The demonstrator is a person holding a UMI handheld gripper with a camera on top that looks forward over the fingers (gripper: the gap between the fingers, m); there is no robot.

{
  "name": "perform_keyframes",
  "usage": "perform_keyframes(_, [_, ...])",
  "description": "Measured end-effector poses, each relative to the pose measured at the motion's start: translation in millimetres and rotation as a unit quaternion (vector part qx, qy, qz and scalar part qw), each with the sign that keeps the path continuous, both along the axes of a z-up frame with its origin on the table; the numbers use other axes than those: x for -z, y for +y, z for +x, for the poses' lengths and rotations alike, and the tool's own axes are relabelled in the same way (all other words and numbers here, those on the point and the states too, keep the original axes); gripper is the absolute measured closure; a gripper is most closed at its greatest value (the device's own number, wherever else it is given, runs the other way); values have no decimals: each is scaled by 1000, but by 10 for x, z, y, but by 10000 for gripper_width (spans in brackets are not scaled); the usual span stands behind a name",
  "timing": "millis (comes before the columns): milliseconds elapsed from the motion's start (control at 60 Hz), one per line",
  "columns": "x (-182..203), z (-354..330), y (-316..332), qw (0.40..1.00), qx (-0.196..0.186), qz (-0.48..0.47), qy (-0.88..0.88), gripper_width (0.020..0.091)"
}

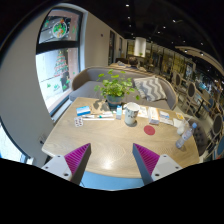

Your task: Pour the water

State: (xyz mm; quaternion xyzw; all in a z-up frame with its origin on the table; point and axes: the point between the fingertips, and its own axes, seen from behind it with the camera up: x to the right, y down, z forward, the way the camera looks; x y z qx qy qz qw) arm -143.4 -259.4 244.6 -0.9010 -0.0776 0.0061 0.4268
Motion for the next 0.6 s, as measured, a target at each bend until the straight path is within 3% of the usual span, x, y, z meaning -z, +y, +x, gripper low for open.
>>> perform_keyframes(250, [307, 940, 11, 998, 54, -10, -9, 251])
perform_keyframes(600, [762, 3082, 236, 991, 135, 15, -3, 247])
